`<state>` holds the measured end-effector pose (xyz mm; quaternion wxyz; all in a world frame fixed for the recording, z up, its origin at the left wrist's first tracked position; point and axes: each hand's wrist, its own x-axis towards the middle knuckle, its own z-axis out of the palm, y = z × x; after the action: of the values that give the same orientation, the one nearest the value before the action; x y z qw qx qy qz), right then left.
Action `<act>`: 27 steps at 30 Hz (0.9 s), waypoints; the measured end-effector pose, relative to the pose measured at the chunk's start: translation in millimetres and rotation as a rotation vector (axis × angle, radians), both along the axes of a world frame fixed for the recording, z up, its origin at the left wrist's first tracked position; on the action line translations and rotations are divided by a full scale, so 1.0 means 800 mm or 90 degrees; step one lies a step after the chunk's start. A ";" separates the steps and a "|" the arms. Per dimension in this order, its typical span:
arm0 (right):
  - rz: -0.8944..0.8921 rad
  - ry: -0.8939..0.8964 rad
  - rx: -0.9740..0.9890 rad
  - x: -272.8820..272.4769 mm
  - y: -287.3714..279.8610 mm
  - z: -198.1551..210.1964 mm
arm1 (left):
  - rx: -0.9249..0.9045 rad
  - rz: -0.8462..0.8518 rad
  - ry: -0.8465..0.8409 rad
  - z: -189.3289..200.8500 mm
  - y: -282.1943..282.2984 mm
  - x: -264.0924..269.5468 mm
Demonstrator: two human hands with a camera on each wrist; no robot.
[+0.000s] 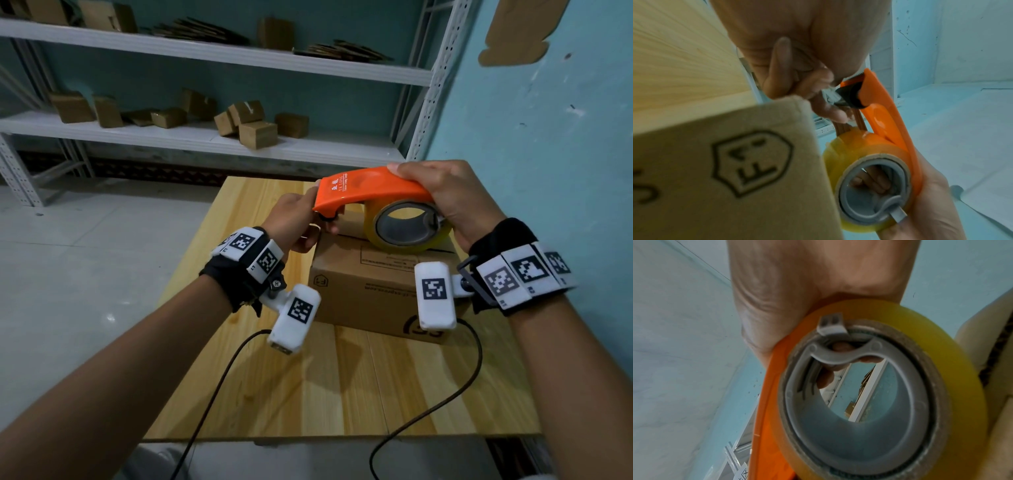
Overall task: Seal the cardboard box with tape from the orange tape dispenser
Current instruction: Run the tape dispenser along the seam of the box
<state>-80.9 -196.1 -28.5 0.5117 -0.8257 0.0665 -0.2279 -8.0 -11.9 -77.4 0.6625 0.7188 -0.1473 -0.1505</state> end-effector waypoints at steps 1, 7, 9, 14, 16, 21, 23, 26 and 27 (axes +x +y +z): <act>0.000 0.000 -0.002 0.000 0.000 0.000 | -0.005 0.004 0.004 -0.001 -0.001 0.001; -0.005 -0.002 -0.008 0.000 0.000 0.000 | -0.018 0.016 -0.015 0.000 -0.004 0.000; -0.006 -0.002 -0.009 0.000 0.000 0.000 | -0.012 0.028 -0.040 0.001 -0.005 -0.001; -0.004 0.007 -0.003 -0.001 -0.002 0.001 | 0.037 0.058 -0.092 0.001 -0.008 -0.002; -0.003 0.011 0.003 -0.002 -0.003 0.002 | 0.047 0.062 -0.099 0.000 -0.009 -0.003; -0.002 0.003 0.010 -0.004 -0.003 0.008 | 0.059 0.072 -0.124 0.002 -0.010 0.000; 0.002 -0.007 0.001 -0.005 -0.003 0.012 | 0.064 0.069 -0.132 0.004 -0.008 0.001; -0.003 -0.028 -0.014 -0.008 -0.004 0.018 | 0.077 0.068 -0.148 0.006 -0.007 0.002; -0.007 -0.030 -0.017 -0.009 -0.004 0.018 | 0.085 0.070 -0.154 0.006 -0.007 0.002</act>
<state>-88.2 -199.4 -13.9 0.5010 -0.8264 0.0561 -0.2508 -6.8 -17.4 -72.6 0.5981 0.7810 -0.1763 -0.0357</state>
